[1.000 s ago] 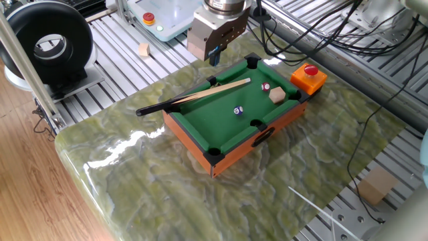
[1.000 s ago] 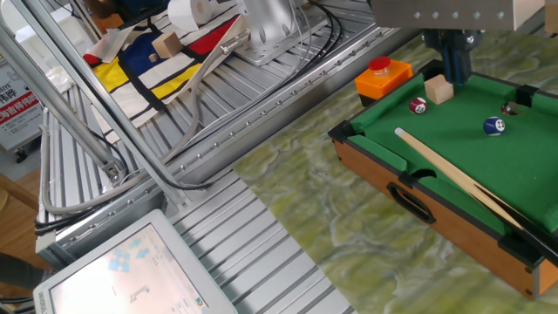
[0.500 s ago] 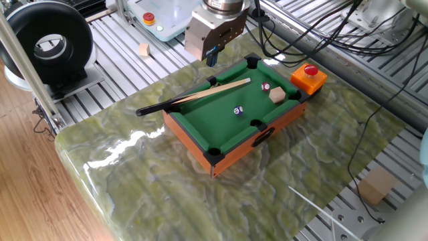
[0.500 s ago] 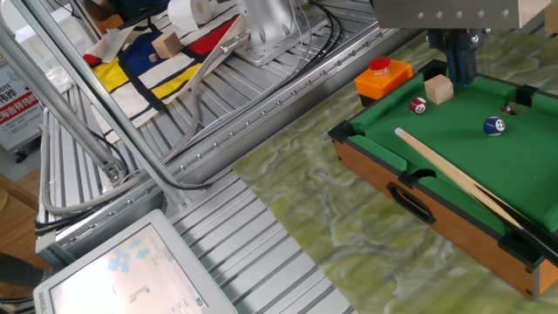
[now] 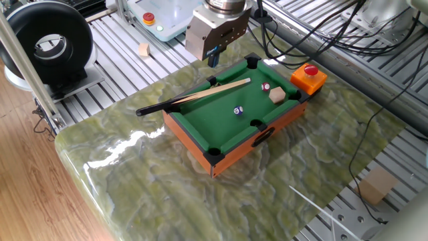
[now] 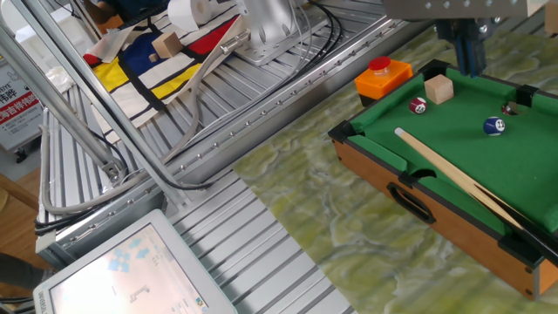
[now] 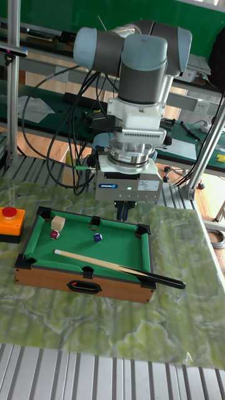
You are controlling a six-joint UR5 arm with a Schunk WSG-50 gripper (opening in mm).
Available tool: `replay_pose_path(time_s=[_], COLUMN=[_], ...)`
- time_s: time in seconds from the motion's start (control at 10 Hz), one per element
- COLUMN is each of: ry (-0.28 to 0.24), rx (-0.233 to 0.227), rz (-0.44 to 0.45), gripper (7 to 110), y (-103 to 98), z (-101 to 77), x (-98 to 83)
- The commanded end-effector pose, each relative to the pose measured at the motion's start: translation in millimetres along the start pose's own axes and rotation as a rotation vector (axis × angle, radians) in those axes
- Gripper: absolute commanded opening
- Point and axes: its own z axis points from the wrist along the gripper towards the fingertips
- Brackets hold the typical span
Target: Hit the pool ball
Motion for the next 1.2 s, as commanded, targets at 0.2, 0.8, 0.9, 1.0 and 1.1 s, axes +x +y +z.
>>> replay_pose_path(time_s=[0.2,0.8,0.9,1.0,1.1], ry=[-0.059,-0.021,-0.001,0.005,0.003], rx=[-0.071,-0.018,-0.020,-0.022,-0.022], rz=[-0.024,-0.132,-0.190,-0.208,-0.216], gripper=[7,7,7,7,7], y=[18.6,5.5,5.6,6.1,11.8], z=[-5.4,-4.4,-4.4,-4.4,-5.5], x=[-11.9,-2.1,3.0,4.5,-16.0])
